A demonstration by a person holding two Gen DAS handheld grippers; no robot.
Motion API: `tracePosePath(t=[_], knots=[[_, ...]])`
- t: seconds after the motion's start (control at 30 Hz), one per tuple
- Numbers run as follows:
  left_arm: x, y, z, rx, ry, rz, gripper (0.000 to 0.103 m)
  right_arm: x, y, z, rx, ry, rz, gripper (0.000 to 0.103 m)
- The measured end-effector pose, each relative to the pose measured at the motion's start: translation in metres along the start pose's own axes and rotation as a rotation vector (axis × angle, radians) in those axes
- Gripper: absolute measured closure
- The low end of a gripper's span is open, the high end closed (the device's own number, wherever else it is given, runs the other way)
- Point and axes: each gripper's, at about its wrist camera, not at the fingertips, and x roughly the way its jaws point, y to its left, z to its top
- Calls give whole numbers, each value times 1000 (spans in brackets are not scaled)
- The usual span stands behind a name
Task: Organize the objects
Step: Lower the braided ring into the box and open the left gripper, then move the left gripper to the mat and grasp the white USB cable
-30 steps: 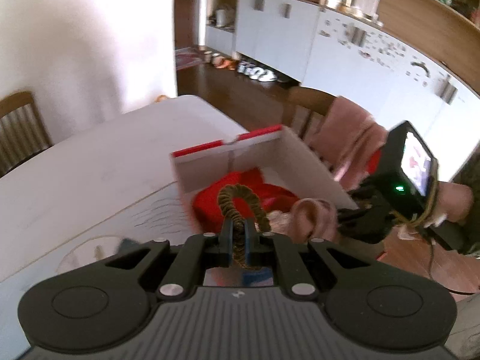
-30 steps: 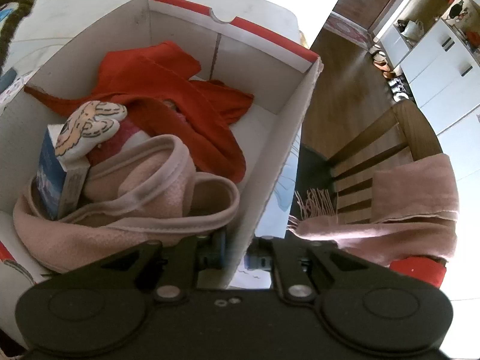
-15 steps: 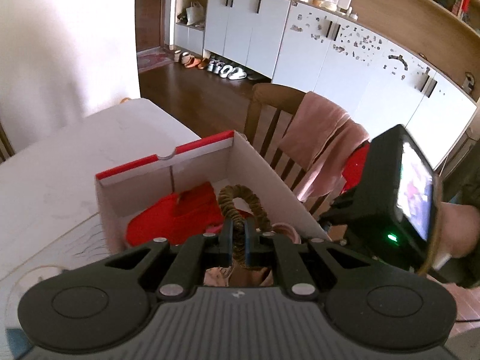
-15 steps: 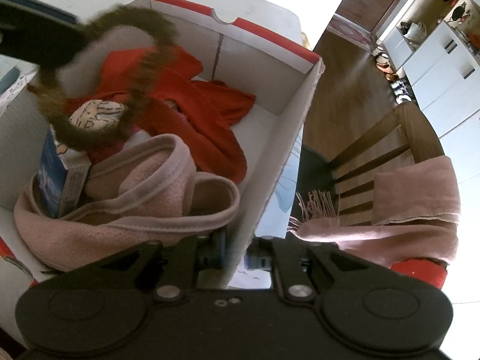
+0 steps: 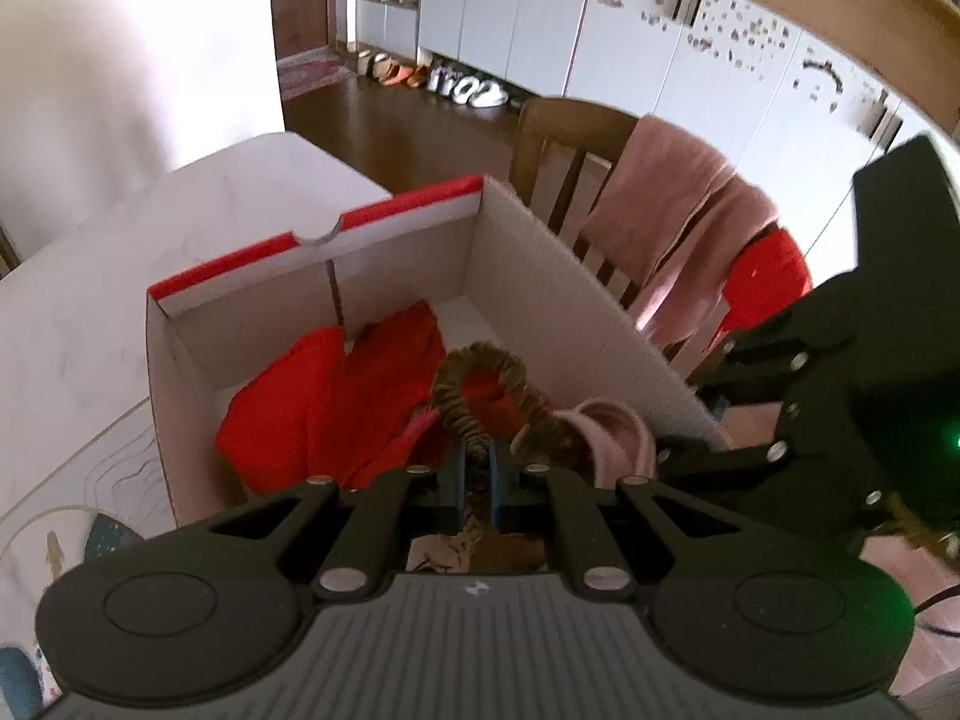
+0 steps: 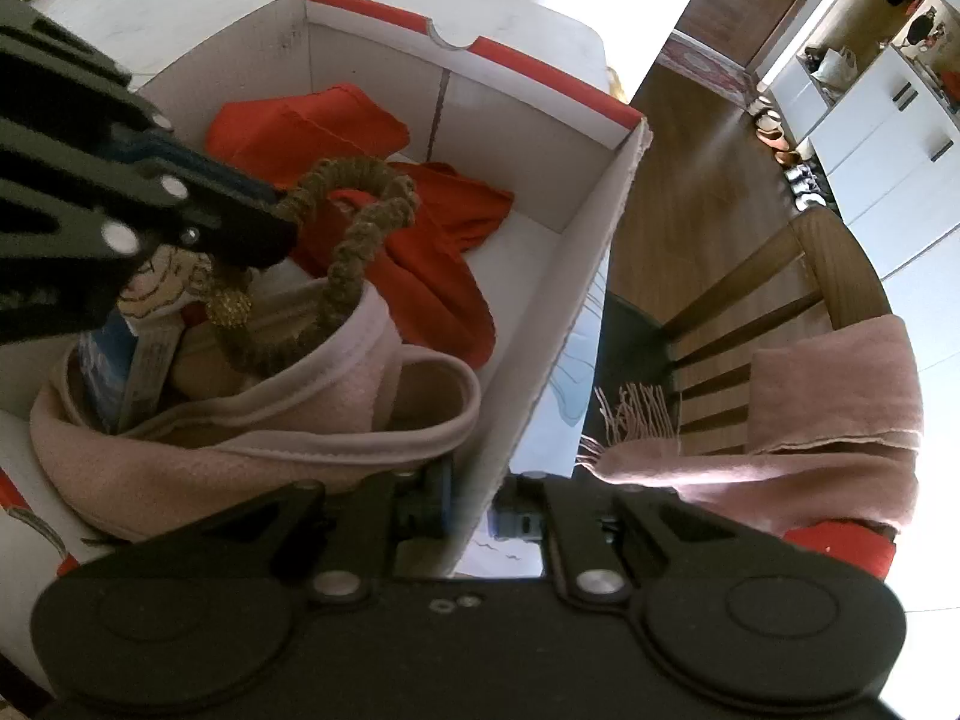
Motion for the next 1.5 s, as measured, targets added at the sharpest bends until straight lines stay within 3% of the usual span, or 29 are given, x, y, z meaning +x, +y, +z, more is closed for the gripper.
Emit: tracePosePath(t=[0.23,0.3,0.37,0.43,0.63,0.9,1.3,1.5], knots=[[1,-3,-3,40,10,27,92,0,0,0,1,0,0,94],[0,-4,-4,49,10,40,81,0,0,0,1,0,0,94],[-2,-6,-6,58,2,38,46,-1,0,1,2,-1,0,94],[-8,-7,-9,59,-21,30,33,0,0,1,1,-1,0,94],[-26,-2,-20,51,-35,31,33,-1,0,1,5,-1,2,94],[-79,36,-53,-77,-87,48,33,-4,-2,0,-12,-8,17,94],[-144,101,-130,-265,-104,231,33,-10,-2,-2,-21,-11,24,93],[-152,123,-168,-301,-58,337,33,-12,1,-5,-4,20,35,94]])
